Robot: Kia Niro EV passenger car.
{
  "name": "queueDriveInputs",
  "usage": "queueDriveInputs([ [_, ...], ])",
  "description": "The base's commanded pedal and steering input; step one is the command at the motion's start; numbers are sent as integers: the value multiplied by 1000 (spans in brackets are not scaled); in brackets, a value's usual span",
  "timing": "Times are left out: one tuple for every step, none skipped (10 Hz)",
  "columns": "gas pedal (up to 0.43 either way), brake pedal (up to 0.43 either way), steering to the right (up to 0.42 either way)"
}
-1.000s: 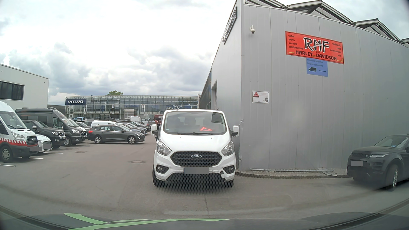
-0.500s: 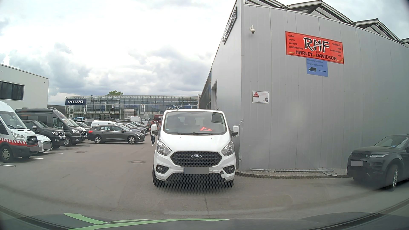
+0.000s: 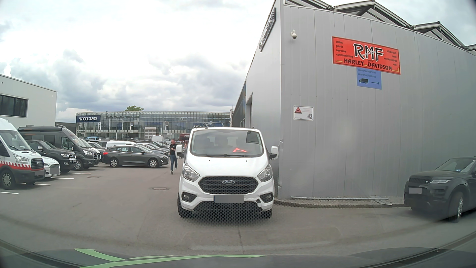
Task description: Follow the waypoints while adhering to traffic rules and regulations
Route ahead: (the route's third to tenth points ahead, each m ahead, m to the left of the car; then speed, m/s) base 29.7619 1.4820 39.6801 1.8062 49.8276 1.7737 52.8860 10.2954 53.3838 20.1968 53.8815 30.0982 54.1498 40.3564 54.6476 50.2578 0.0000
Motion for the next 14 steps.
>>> queueDriveInputs([
  [0,463,6],
  [0,463,6],
  [0,463,5],
  [0,463,6],
  [0,463,5],
  [0,463,5],
  [0,463,6],
  [0,463,6],
  [0,463,5],
  [0,463,6],
  [0,463,6],
  [0,463,5],
  [0,463,6],
  [0,463,5],
])
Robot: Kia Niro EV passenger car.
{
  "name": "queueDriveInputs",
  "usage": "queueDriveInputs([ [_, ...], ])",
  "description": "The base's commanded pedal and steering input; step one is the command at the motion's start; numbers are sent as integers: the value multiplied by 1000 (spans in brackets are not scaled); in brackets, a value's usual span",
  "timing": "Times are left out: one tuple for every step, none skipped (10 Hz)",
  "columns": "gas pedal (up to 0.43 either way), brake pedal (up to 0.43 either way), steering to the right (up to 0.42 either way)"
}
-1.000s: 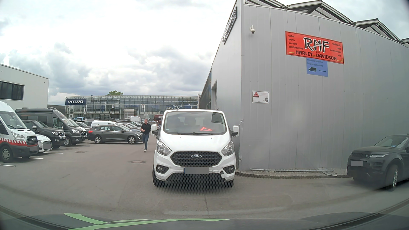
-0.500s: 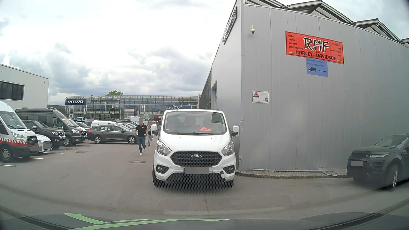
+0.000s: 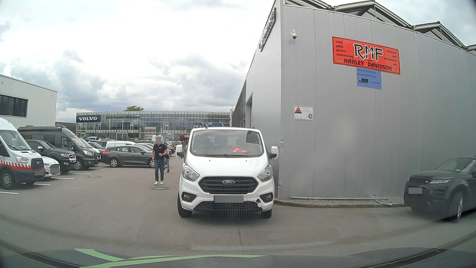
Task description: Follow the waypoints while adhering to traffic rules and regulations
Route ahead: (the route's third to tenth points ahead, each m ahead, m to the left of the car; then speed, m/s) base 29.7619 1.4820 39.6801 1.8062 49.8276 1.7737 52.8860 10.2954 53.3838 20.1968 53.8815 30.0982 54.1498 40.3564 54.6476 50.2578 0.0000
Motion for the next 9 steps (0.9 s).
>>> queueDriveInputs([
  [0,463,6],
  [0,470,6],
  [0,476,6],
  [0,488,6],
  [0,500,6],
  [0,506,6],
  [0,512,6],
  [0,518,5],
  [0,530,4],
])
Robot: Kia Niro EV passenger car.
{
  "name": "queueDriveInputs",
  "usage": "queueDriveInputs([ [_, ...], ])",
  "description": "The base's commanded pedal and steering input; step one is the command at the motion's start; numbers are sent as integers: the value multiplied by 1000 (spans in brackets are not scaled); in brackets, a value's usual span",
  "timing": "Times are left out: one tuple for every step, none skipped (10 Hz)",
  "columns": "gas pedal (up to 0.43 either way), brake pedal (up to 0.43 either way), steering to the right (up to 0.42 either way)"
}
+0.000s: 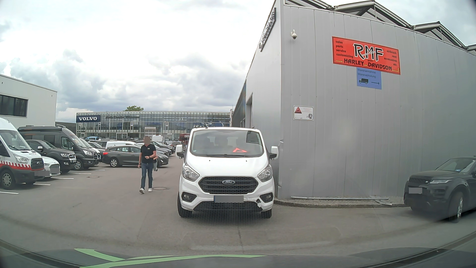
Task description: Follow the waypoints while adhering to traffic rules and regulations
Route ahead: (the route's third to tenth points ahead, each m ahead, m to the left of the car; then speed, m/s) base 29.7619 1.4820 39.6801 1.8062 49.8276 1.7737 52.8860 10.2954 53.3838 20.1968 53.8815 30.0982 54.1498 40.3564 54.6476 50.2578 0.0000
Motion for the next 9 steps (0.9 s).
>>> queueDriveInputs([
  [0,543,4],
  [0,549,4],
  [0,555,4],
  [0,555,4],
  [0,555,4],
  [0,549,4],
  [0,549,3],
  [0,543,1],
  [0,543,-1],
])
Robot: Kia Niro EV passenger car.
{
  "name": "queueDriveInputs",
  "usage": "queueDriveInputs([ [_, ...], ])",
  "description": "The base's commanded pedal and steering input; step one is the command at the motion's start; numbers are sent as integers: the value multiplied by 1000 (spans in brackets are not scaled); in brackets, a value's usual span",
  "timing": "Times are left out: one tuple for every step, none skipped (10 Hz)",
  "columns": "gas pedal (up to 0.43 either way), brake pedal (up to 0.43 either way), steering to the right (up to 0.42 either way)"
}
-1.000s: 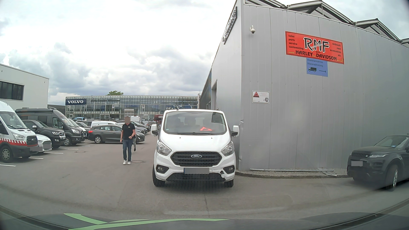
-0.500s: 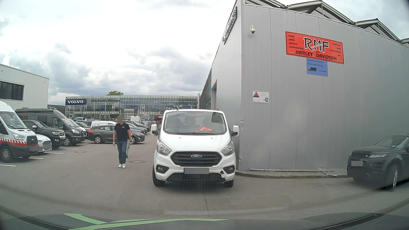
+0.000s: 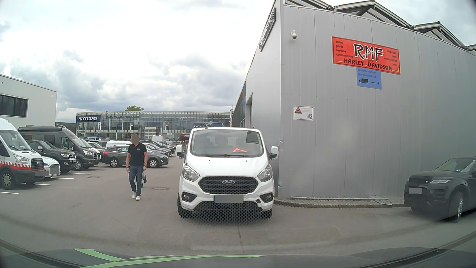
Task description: Follow the waypoints while adhering to traffic rules and regulations
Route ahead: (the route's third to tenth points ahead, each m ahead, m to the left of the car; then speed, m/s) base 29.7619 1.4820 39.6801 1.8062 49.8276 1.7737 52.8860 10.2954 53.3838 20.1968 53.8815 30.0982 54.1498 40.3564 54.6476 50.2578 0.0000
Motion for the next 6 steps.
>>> queueDriveInputs([
  [0,537,-2],
  [0,537,-2],
  [0,537,-2],
  [0,530,-2],
  [0,530,-2],
  [0,524,-2],
])
